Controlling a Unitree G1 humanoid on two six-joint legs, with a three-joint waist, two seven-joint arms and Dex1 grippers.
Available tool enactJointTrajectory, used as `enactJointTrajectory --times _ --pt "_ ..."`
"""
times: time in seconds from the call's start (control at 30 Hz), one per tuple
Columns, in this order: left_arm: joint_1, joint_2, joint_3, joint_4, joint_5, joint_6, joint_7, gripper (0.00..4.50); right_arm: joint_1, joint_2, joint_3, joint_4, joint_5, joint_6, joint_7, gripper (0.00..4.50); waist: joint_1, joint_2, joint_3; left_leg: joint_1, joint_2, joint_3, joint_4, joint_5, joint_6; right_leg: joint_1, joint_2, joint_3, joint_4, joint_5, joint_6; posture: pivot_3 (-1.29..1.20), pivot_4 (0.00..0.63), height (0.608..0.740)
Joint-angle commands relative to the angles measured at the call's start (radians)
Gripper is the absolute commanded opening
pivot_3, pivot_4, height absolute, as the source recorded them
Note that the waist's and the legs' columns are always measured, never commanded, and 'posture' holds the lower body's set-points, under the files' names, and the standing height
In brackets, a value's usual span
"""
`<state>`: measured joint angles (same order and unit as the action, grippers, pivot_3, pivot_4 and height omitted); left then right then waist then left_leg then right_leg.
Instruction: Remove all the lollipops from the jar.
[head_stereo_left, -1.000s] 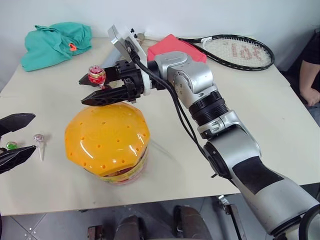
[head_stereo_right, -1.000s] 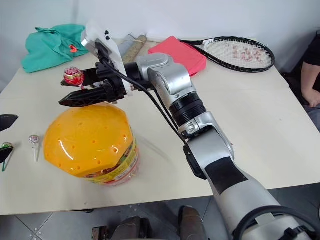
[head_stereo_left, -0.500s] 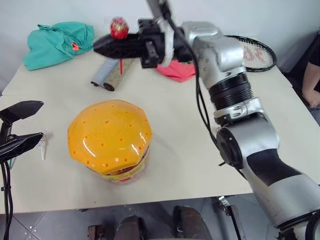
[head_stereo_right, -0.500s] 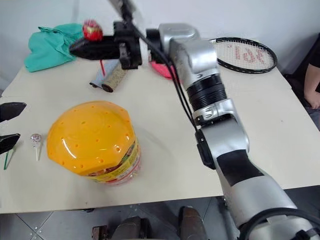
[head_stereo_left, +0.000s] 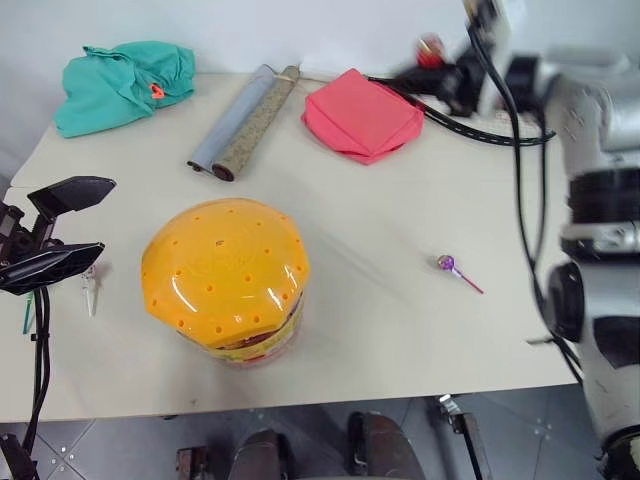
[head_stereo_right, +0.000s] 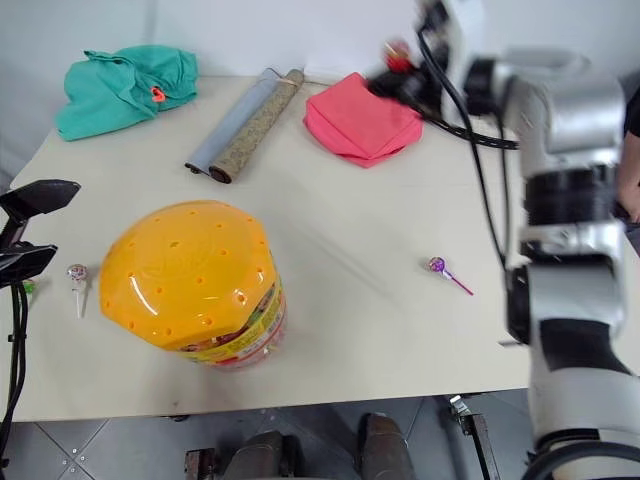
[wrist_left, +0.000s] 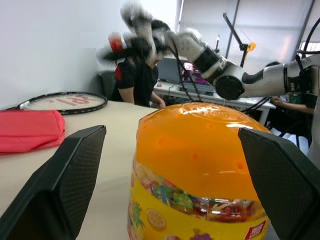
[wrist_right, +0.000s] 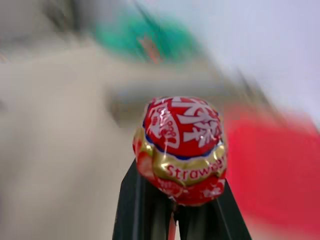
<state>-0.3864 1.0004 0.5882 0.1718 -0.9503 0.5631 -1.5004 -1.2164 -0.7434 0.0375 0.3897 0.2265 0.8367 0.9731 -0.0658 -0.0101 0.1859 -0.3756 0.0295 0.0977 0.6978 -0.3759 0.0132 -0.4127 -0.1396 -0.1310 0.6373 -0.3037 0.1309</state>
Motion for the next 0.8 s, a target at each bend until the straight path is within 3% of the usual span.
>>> enactJointTrajectory --times 0.03,0.17,0.27,0.67,0.8 --pt "-0.032 0.047 0.002 0.001 -0.006 0.008 -0.056 4.50 0.155 -0.174 -0.031 -0.148 -0.054 0.095 -0.045 0.05 0.010 0.001 0.001 0.000 0.000 0.001 0.000 0.000 0.000 -0.001 0.000 0.000 -0.001 0.000 0.000 0.00 0.150 0.740" --pt "-0.083 0.065 -0.040 0.017 -0.006 0.018 -0.077 4.50 0.405 -0.293 -0.093 -0.258 -0.022 0.183 -0.037 0.05 0.017 0.002 0.001 -0.001 0.001 0.006 0.000 0.000 0.000 -0.001 0.000 -0.001 -0.005 0.000 0.000 0.00 0.150 0.740" --pt "-0.139 0.068 -0.079 0.030 -0.004 0.021 -0.090 4.50 0.549 -0.319 -0.151 -0.252 -0.020 0.215 -0.073 0.05 0.016 0.002 0.001 0.000 0.001 0.011 0.001 0.000 0.000 0.000 0.000 0.000 -0.009 0.000 0.000 0.00 0.150 0.740" --pt "-0.172 0.118 -0.190 0.021 -0.002 0.002 -0.114 4.50 0.732 -0.281 -0.249 -0.161 -0.002 0.193 -0.178 0.05 0.022 0.003 0.002 0.002 0.002 0.017 0.001 0.000 0.001 -0.001 0.000 0.005 -0.009 0.000 0.000 0.00 0.150 0.740" --pt "-0.190 0.135 -0.217 0.035 0.001 -0.006 -0.114 4.50 0.752 -0.269 -0.267 -0.160 0.015 0.175 -0.189 1.20 0.032 0.003 0.002 0.002 0.002 0.018 0.002 0.000 0.001 -0.001 0.000 0.006 -0.009 0.000 0.000 0.00 0.150 0.740"
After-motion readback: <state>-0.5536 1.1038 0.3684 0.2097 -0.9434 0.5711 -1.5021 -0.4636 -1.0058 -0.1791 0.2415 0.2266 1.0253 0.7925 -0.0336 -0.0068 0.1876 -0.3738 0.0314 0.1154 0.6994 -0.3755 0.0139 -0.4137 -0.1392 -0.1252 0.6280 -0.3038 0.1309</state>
